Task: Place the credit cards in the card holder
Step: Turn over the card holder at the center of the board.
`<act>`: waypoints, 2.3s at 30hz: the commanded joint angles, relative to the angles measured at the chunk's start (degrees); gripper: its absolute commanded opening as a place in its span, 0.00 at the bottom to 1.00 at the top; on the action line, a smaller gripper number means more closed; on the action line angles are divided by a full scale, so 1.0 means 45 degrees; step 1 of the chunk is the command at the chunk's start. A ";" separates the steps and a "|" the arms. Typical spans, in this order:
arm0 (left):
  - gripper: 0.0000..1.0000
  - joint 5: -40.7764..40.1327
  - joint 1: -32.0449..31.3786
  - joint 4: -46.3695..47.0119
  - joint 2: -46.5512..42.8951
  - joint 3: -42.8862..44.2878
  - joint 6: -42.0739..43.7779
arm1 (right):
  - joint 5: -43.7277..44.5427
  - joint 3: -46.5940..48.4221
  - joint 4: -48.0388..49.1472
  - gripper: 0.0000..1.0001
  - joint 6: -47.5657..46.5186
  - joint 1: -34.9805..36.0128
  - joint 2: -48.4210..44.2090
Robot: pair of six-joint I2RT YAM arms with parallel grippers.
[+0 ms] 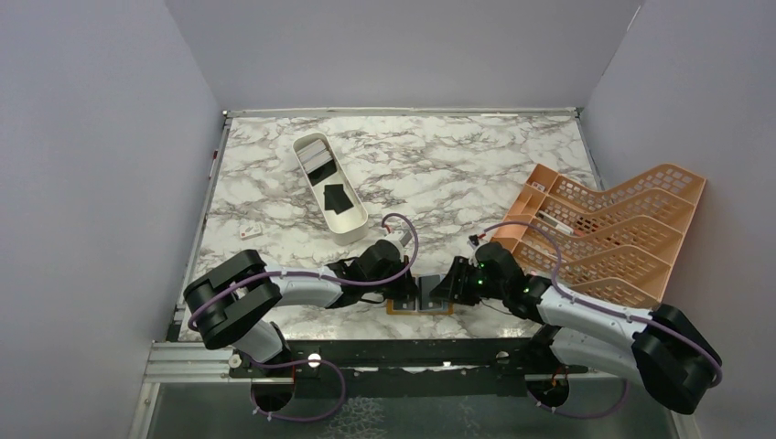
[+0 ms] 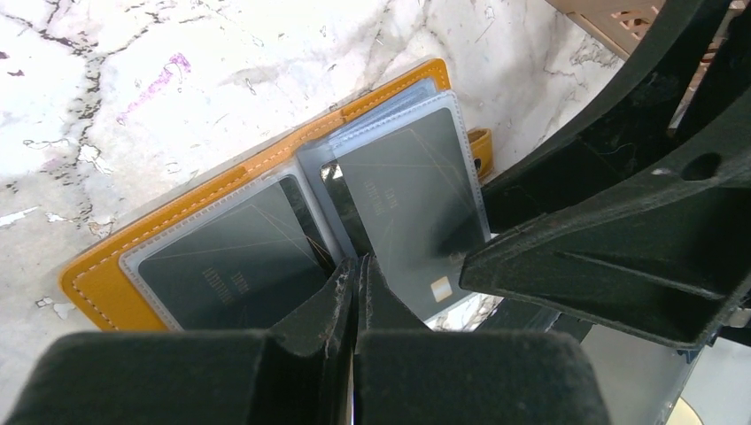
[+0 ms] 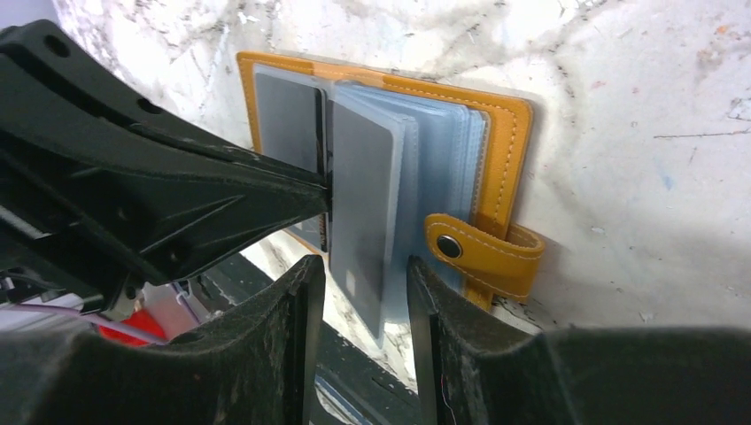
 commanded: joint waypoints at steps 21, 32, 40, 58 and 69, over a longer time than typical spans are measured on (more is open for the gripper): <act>0.00 0.0162 0.0042 0.0479 -0.0114 -0.0389 -0.0352 | -0.1525 -0.0428 0.2520 0.44 0.0139 0.0072 -0.0450; 0.14 -0.1288 0.0578 -0.1173 -0.2803 -0.0969 -0.0713 | -0.2315 0.0098 0.3396 0.44 0.0035 0.0061 0.0512; 0.19 -0.1606 0.1345 -0.2149 -0.4404 -0.1314 -0.0415 | -0.2532 0.0559 0.3637 0.44 0.0038 0.0072 0.0908; 0.21 -0.1027 0.2932 -0.3711 -0.4642 -0.0122 0.0886 | -0.3213 0.1357 0.4577 0.44 0.0157 0.0110 0.2326; 0.25 -0.1503 0.4250 -0.5961 -0.4925 0.1739 0.2795 | -0.3574 0.2143 0.4560 0.44 -0.0038 0.0248 0.3701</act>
